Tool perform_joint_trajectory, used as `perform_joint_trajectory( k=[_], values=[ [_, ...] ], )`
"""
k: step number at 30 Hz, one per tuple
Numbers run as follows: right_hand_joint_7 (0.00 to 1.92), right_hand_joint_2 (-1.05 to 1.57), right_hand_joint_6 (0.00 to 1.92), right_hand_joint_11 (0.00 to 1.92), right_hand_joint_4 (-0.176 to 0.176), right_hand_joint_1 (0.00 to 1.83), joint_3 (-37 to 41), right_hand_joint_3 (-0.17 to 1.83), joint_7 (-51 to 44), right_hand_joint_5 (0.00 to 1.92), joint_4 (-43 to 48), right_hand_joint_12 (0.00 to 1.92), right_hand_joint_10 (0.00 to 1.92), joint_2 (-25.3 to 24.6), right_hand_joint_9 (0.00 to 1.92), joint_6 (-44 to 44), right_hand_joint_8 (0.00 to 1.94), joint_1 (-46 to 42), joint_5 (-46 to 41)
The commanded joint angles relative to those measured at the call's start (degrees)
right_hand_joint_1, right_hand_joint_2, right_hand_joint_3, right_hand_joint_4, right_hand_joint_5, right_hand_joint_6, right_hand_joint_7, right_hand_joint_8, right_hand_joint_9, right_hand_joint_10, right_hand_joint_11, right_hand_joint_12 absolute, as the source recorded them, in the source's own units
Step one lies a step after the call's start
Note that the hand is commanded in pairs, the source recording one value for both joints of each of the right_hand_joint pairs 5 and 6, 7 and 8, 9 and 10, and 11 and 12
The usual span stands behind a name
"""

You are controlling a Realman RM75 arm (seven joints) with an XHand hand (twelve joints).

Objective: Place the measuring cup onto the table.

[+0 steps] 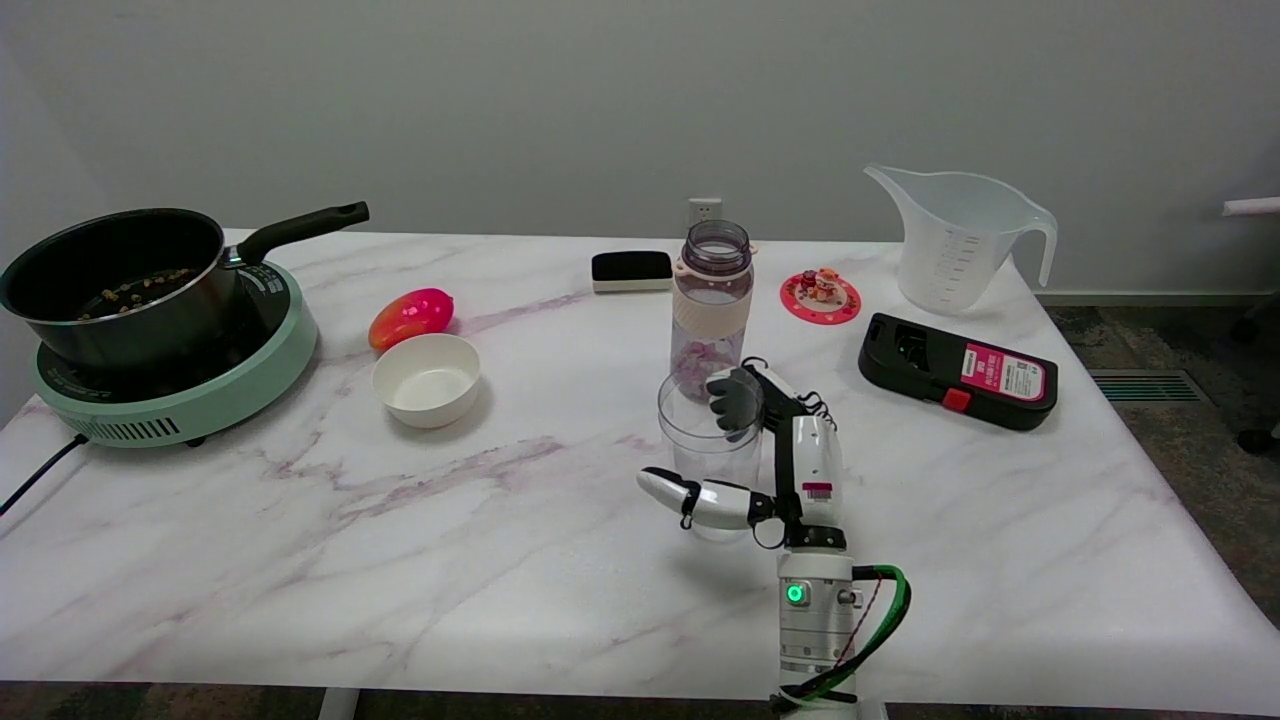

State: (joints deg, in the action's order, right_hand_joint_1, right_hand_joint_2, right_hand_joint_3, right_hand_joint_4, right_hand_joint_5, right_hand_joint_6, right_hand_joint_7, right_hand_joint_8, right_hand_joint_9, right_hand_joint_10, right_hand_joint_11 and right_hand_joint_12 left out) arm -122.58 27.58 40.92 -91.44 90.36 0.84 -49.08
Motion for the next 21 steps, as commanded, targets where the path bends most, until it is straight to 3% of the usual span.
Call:
perform_joint_trajectory(
  k=[1, 21],
  values=[
    [1.73, 1.57, 1.92, 1.33, 0.0, 1.2, 0.1, 0.3, 0.9, 1.92, -5.0, 1.33, 1.49, 0.1, 1.49, 1.8, 1.73, 3.1, -0.9],
    [1.72, 1.57, 1.9, 1.31, 0.0, 1.17, -0.3, 0.32, 1.3, 1.9, -6.7, 1.31, 1.48, -1.2, 1.48, 2.1, 1.72, 2.5, -1.3]
  ],
)
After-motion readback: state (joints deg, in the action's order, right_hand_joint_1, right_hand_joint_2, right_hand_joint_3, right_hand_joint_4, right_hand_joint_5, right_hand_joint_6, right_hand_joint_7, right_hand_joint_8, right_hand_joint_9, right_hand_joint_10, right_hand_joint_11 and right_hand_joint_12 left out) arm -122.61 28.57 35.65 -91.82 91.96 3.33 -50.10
